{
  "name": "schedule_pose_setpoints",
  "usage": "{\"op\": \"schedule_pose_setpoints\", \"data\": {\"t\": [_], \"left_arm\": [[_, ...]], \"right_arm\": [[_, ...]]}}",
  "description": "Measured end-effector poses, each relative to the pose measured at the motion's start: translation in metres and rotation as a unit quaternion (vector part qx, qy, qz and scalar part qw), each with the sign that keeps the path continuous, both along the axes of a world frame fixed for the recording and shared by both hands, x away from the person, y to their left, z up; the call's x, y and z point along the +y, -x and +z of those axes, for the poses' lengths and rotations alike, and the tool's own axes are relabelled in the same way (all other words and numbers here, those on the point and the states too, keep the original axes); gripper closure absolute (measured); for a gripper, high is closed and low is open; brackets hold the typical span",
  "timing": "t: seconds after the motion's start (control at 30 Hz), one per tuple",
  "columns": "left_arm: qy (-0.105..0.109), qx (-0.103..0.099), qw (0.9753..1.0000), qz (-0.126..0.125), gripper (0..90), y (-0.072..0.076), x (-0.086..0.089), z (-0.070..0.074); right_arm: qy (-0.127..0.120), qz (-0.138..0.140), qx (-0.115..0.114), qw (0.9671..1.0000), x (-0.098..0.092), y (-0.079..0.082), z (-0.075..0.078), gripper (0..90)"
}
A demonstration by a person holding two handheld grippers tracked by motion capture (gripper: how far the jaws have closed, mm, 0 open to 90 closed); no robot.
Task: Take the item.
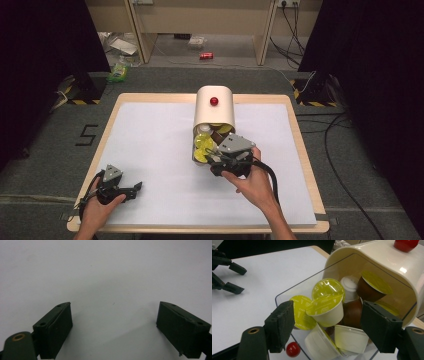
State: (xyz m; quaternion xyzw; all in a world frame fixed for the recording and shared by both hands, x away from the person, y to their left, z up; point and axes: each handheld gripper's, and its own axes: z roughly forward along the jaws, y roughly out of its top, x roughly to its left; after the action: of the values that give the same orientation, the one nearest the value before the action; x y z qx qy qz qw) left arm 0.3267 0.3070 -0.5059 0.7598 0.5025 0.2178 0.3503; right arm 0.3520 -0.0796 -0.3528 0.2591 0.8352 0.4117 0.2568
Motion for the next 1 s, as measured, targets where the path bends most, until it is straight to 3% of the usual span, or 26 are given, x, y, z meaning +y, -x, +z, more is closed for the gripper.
{"op": "schedule_pose_setpoints", "data": {"t": [1.0], "left_arm": [[0.0,0.0,1.0,0.0,12.4,0.0,0.0,0.0]], "right_arm": [[0.028,0.01,0.007,0.9995,0.019,-0.027,-0.015,33.6]]}}
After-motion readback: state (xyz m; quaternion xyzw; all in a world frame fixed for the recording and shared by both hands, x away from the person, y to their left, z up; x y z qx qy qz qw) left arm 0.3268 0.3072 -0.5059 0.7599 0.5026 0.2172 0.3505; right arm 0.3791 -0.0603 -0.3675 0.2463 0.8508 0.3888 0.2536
